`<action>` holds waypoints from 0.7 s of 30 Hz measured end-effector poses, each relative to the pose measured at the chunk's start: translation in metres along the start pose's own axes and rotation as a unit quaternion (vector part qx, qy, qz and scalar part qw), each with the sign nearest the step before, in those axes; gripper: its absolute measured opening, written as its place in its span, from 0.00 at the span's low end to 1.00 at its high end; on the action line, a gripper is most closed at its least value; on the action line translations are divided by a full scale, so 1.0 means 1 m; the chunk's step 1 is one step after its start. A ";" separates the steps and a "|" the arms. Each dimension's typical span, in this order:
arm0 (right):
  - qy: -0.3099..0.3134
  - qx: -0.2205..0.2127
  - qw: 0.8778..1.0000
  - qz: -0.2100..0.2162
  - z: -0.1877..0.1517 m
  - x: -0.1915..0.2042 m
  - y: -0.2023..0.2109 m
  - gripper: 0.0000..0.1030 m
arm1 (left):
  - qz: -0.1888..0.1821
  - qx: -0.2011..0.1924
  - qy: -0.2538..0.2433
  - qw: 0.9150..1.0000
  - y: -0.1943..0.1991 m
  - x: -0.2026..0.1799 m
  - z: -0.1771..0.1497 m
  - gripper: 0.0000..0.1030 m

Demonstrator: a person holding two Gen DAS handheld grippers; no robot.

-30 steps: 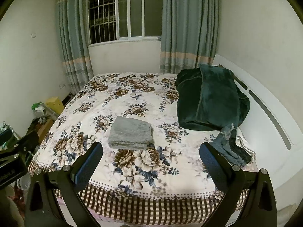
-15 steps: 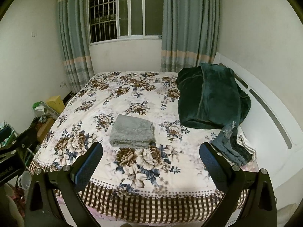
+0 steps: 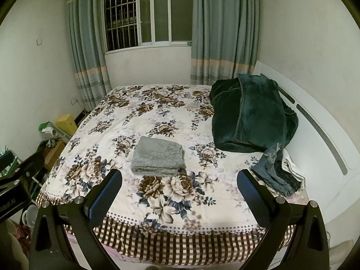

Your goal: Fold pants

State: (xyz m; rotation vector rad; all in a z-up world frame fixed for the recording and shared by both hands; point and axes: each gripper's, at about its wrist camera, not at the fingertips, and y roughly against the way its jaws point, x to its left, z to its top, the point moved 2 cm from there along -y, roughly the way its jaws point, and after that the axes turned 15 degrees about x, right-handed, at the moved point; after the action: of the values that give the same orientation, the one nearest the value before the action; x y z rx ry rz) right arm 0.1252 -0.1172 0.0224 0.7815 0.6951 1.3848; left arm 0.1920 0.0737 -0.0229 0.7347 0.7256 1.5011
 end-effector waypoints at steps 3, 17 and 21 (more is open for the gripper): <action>0.000 0.000 1.000 0.000 0.000 0.001 0.000 1.00 | 0.001 -0.001 0.001 1.000 0.001 -0.001 0.000 1.00; -0.002 -0.001 1.000 0.002 -0.002 0.007 -0.001 1.00 | 0.004 0.000 0.003 1.000 0.001 -0.002 0.000 1.00; -0.002 0.002 1.000 0.005 -0.001 0.008 -0.003 1.00 | 0.005 -0.001 0.005 1.000 0.001 -0.001 0.000 1.00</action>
State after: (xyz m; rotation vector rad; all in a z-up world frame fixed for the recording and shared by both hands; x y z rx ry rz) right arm 0.1265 -0.1094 0.0200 0.7917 0.6919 1.3918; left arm 0.1918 0.0726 -0.0218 0.7310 0.7283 1.5154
